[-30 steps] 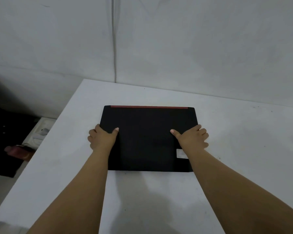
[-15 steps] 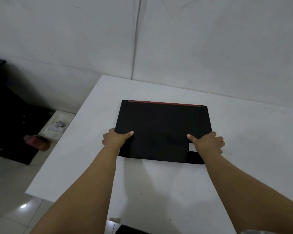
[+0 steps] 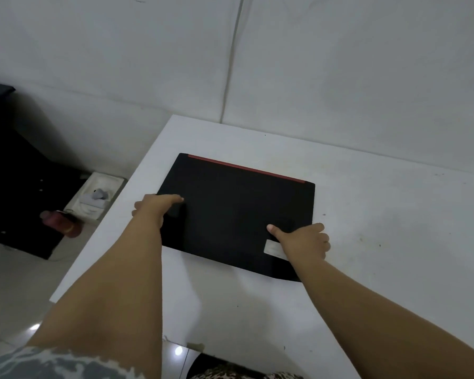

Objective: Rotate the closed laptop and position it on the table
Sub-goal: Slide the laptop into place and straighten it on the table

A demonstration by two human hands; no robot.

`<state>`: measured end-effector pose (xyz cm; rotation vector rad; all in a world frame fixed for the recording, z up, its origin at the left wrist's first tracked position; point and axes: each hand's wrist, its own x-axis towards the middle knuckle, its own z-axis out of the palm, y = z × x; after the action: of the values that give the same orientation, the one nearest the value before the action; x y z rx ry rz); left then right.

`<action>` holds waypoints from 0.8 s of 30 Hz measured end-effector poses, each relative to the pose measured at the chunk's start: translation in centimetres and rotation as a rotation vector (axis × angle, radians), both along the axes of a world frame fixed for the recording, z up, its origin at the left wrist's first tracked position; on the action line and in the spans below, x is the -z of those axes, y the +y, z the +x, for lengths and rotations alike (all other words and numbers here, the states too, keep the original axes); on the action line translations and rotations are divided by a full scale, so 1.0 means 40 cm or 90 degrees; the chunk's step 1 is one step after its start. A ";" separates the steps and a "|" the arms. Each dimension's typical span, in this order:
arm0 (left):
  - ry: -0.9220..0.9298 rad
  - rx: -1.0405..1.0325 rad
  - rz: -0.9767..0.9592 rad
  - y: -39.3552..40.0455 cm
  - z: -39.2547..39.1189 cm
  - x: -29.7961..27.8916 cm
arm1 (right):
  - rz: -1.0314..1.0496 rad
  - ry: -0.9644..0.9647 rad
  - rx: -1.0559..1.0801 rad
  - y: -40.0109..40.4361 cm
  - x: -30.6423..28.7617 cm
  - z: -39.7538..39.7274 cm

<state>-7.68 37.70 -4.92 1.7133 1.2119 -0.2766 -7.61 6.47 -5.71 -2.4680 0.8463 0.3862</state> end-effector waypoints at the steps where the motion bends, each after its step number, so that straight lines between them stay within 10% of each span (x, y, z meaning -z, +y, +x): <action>1: 0.007 -0.004 -0.002 0.018 -0.005 0.002 | 0.001 -0.004 -0.010 0.014 0.004 -0.007; 24: 0.013 0.068 0.229 -0.022 -0.093 0.026 | -0.054 -0.111 -0.174 0.079 0.016 0.002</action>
<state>-11.38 36.81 -5.97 2.0935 1.2421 -0.1452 -7.55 9.62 -6.37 -2.6572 0.4655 0.2280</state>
